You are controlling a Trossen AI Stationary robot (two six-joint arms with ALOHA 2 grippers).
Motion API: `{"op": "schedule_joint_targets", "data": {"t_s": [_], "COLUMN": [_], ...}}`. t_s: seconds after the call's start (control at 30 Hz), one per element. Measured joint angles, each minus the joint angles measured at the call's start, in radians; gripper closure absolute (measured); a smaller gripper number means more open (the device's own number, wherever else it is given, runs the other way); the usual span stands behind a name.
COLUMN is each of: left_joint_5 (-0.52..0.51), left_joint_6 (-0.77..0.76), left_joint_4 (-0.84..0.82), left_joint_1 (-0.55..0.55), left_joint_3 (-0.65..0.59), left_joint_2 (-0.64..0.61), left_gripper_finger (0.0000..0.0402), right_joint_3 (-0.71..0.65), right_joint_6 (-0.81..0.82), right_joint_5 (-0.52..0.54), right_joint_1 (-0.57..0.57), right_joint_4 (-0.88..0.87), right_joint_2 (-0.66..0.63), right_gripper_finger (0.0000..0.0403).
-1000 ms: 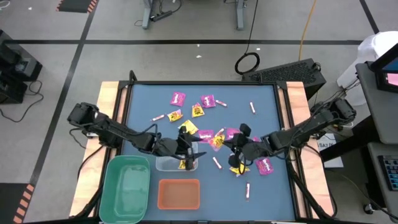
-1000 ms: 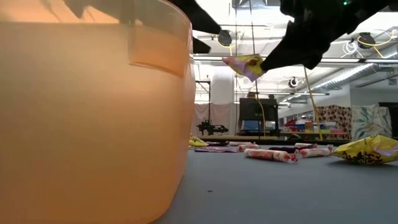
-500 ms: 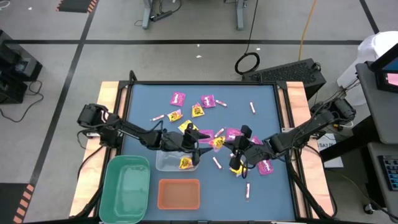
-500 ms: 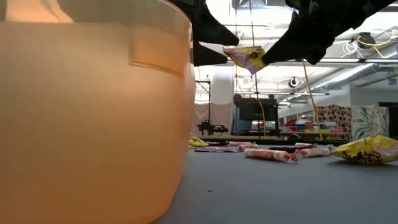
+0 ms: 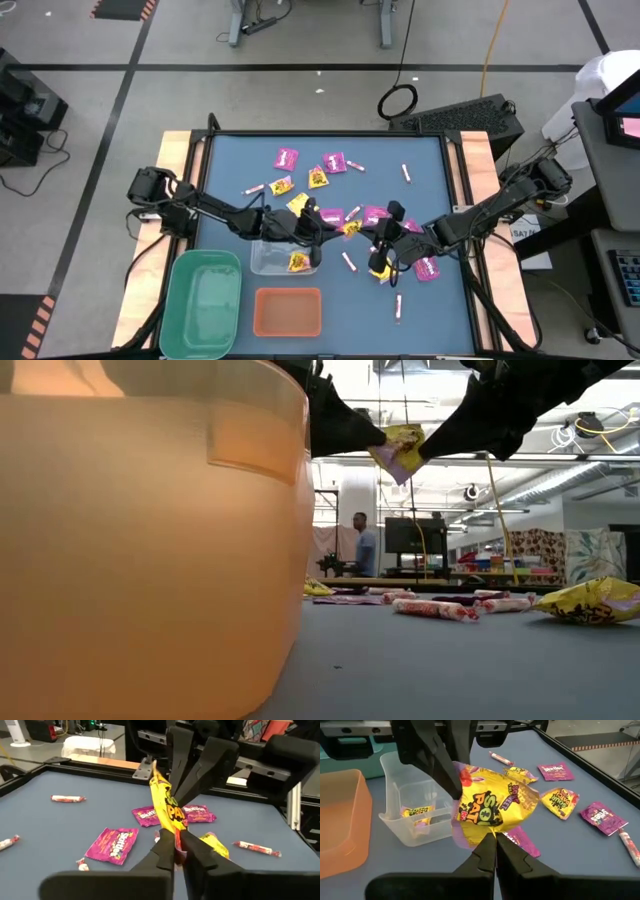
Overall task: Sort candy
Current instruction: Put the yellow candy into the transparent bin
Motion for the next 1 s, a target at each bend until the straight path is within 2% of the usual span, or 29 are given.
{"op": "schedule_joint_targets", "data": {"t_s": [0.17,0.33,0.63,0.87,1.0], "left_joint_5": [0.002,0.023,0.007,-0.074,-0.088], "left_joint_6": [0.027,0.037,0.138,0.204,0.204], "left_joint_4": [-0.002,-0.053,-0.285,-0.484,-0.501], "left_joint_1": [0.0,0.0,0.0,-0.01,-0.03], "left_joint_3": [0.0,0.0,0.0,0.0,0.0], "left_joint_2": [0.0,-0.033,-0.22,-0.354,-0.399], "left_gripper_finger": [0.0383,0.0392,0.0395,0.0393,0.0392], "right_joint_3": [0.0,0.0,0.0,0.0,0.0], "right_joint_6": [-0.001,0.012,0.012,0.0,0.0], "right_joint_5": [0.0,-0.006,-0.113,-0.16,-0.159], "right_joint_1": [0.0,0.001,0.007,0.019,0.026], "right_joint_4": [0.0,-0.011,-0.017,-0.021,-0.021], "right_joint_2": [0.0,0.0,0.0,0.022,0.05], "right_gripper_finger": [0.0394,0.0354,0.0289,0.0278,0.0277]}}
